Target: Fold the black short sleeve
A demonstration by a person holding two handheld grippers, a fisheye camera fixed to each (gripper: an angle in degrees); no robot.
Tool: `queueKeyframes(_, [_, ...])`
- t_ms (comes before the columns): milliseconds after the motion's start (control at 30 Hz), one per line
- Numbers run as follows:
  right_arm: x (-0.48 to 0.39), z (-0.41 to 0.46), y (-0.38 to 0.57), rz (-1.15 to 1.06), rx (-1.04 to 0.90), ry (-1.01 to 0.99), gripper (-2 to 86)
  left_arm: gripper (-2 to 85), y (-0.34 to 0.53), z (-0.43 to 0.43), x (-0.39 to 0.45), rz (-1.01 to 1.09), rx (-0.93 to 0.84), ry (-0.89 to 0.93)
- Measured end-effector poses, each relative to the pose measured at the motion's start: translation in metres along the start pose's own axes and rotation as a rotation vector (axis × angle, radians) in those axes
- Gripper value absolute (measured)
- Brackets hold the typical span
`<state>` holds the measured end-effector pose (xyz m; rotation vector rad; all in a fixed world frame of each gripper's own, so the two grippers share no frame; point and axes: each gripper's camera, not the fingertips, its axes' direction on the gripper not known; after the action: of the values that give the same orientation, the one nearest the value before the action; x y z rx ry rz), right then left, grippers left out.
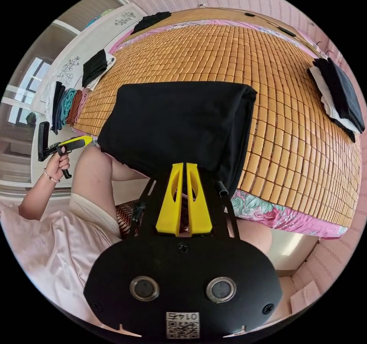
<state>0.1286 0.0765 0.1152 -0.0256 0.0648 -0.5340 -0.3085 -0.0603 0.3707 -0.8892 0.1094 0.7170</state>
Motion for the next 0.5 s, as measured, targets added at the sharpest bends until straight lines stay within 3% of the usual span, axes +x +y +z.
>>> queueKeyframes(300, [-0.103, 0.05, -0.113, -0.312, -0.189, 0.197, -0.3, -0.7, -0.025, 0.068, 0.113, 0.332, -0.086, -0.046])
queueKeyframes(500, [-0.148, 0.09, -0.202, -0.401, -0.29, 0.338, -0.4, -1.0, -0.038, 0.084, 0.141, 0.414, -0.089, -0.108])
